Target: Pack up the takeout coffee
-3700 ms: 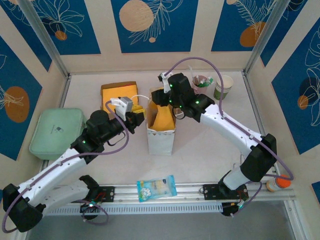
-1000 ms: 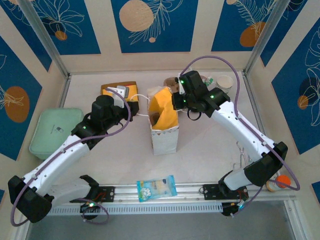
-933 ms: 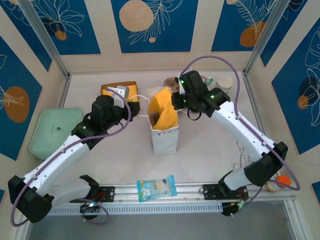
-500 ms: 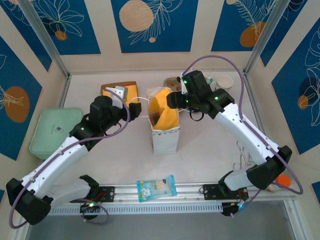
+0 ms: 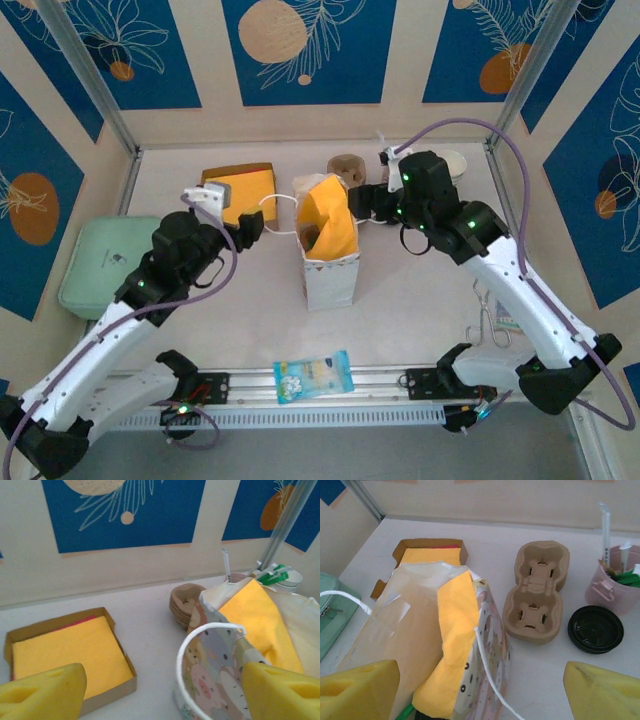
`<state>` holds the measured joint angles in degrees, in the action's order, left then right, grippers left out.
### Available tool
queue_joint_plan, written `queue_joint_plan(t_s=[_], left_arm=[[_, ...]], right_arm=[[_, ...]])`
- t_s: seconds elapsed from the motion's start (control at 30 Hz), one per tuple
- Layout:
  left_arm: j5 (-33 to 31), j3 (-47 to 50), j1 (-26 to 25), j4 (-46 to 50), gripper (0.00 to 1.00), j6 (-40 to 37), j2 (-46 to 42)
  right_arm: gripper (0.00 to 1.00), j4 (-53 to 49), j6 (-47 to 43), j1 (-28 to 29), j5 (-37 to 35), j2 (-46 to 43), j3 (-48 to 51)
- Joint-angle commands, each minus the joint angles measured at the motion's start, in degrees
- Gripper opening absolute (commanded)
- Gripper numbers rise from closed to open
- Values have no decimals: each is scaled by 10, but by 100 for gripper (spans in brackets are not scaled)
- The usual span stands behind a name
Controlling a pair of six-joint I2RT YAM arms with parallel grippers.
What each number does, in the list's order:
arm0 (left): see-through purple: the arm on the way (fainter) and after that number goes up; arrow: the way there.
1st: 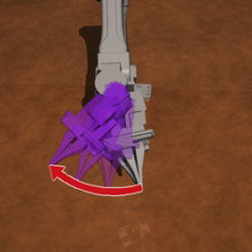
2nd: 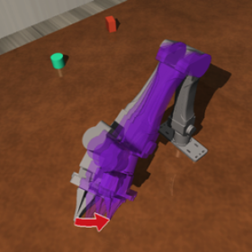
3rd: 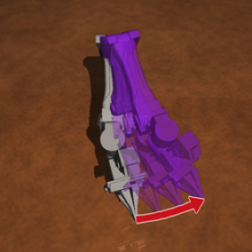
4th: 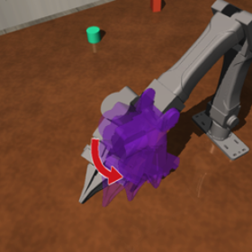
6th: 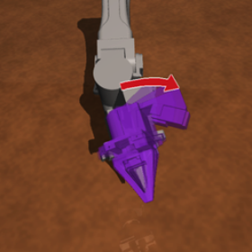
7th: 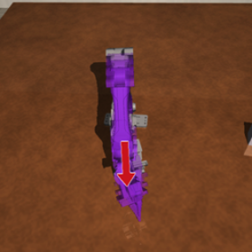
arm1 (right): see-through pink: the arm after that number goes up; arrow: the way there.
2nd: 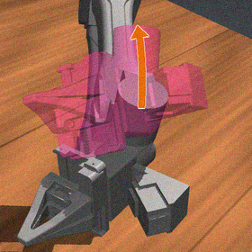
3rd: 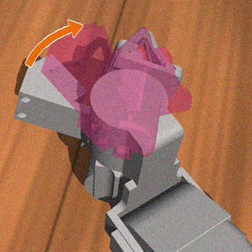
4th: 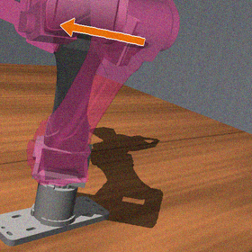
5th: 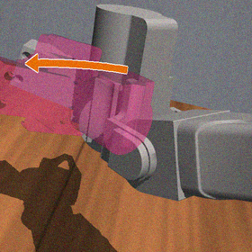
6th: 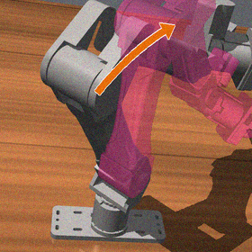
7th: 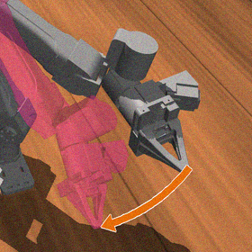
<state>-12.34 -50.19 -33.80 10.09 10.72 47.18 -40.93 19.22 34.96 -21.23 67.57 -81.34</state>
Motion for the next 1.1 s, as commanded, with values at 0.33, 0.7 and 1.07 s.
queue_joint_plan(t_s=[0.33, 0.7, 1.07], left_arm=[[-136, 61, 5, -31, 86, -71, -55], [-234, 123, 5, -83, 100, -94, -28], [-269, 196, 3, -179, 100, -112, -6]], right_arm=[[88, 58, -11, -53, -41, -104, 119], [99, 129, -51, -71, -51, -223, 297], [99, 145, -43, -90, -90, -288, 397]])
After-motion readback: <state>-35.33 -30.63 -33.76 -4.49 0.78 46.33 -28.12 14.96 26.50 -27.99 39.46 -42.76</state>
